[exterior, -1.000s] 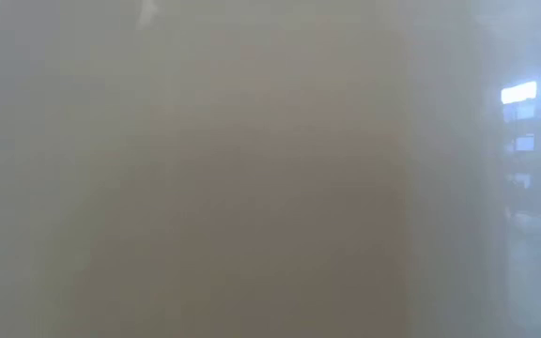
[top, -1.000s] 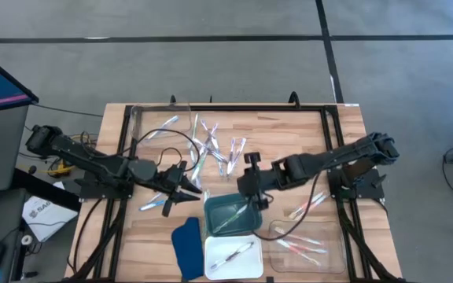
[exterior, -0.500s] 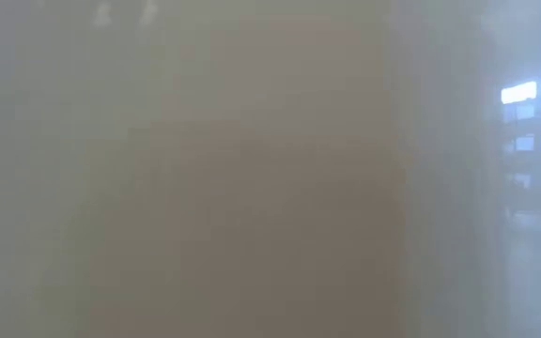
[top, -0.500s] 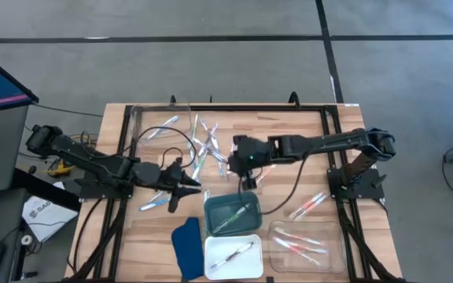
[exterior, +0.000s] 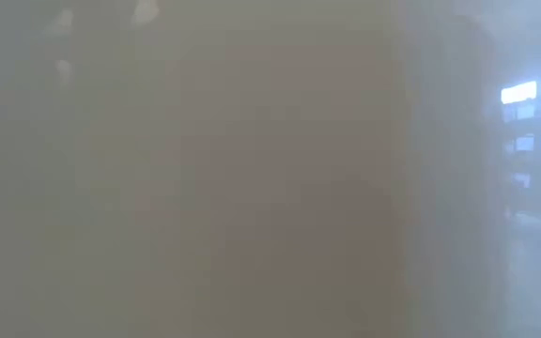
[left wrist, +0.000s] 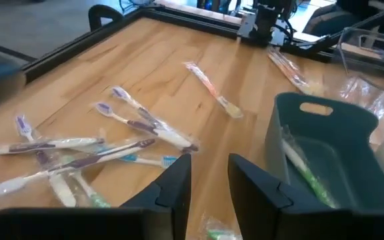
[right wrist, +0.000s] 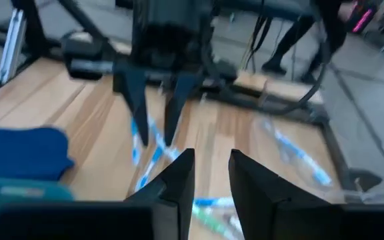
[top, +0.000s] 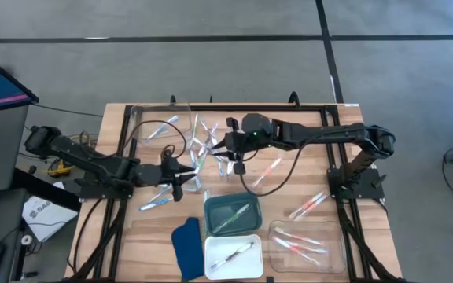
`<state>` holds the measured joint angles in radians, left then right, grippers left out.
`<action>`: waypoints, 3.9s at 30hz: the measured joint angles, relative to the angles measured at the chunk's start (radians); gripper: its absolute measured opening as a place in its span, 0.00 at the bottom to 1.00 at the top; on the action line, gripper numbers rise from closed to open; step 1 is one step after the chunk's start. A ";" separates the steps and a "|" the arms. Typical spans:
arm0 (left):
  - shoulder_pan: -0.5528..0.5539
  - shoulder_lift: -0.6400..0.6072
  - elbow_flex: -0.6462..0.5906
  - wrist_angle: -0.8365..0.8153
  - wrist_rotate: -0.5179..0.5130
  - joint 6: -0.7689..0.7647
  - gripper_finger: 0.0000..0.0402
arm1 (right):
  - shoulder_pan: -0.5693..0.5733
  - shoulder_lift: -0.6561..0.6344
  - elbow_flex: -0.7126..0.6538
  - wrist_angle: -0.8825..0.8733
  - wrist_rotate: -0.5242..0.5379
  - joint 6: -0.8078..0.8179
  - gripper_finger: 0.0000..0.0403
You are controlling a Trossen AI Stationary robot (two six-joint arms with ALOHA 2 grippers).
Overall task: Pick & Place Toothbrushes
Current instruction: Put the blue toothbrush into the top transparent bin
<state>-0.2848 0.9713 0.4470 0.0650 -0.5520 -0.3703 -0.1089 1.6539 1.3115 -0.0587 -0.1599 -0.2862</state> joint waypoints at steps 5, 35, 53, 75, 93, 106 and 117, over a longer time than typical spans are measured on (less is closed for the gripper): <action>0.000 -0.112 -0.106 0.098 0.000 0.067 0.24 | -0.019 0.002 -0.106 0.194 -0.001 0.004 0.14; 0.062 -0.299 -0.275 0.335 0.160 0.130 0.24 | -0.231 -0.144 -0.435 0.668 -0.021 0.319 0.01; 0.062 -0.299 -0.275 0.349 0.160 0.130 0.24 | -0.126 -0.309 -0.597 0.943 0.099 0.249 0.00; 0.061 -0.299 -0.275 0.355 0.160 0.130 0.24 | -0.127 -0.309 -0.597 0.908 0.082 0.226 0.01; 0.061 -0.299 -0.275 0.375 0.170 0.068 0.24 | -0.120 -0.308 -0.597 0.965 0.083 0.226 0.01; 0.061 -0.299 -0.274 0.392 0.424 -0.011 0.24 | -0.122 -0.308 -0.597 0.949 0.082 0.226 0.01; 0.019 -0.131 -0.274 0.356 0.588 -0.252 0.24 | -0.121 -0.308 -0.597 0.926 0.082 0.234 0.01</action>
<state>-0.2662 0.8405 0.1734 0.4214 0.0358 -0.6219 -0.2295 1.3460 0.7147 0.8676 -0.0776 -0.0521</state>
